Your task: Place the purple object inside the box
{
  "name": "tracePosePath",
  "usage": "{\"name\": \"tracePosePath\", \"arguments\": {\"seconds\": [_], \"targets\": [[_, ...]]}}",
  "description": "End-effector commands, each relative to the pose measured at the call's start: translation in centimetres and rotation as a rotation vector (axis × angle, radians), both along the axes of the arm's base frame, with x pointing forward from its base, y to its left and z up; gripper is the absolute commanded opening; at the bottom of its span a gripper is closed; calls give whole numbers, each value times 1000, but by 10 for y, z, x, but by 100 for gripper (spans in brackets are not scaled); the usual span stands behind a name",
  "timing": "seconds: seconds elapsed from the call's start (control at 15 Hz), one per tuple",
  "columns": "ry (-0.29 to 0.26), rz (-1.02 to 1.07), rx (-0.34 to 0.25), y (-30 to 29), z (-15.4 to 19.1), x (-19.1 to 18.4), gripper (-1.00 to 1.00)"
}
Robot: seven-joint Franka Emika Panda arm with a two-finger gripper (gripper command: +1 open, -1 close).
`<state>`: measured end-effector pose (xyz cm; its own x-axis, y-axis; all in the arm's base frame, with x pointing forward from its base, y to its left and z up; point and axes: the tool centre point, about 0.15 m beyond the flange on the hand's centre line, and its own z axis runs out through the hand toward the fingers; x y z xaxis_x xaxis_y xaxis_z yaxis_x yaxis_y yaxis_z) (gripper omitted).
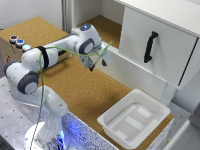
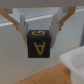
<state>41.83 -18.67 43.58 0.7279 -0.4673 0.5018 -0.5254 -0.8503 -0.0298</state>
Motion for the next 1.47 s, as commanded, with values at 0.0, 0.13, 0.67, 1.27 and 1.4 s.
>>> {"name": "tracePosePath", "arguments": {"seconds": [0.0, 0.13, 0.67, 1.27, 1.4], "targets": [[97, -213, -19, -119, -16, 22, -100], [140, -321, -15, -152, -27, 4, -100], [225, -614, 135, -214, -114, -78, -100], [207, -819, 167, -267, -180, -36, -100], [211, -886, 196, -267, -193, -38, -100]]}}
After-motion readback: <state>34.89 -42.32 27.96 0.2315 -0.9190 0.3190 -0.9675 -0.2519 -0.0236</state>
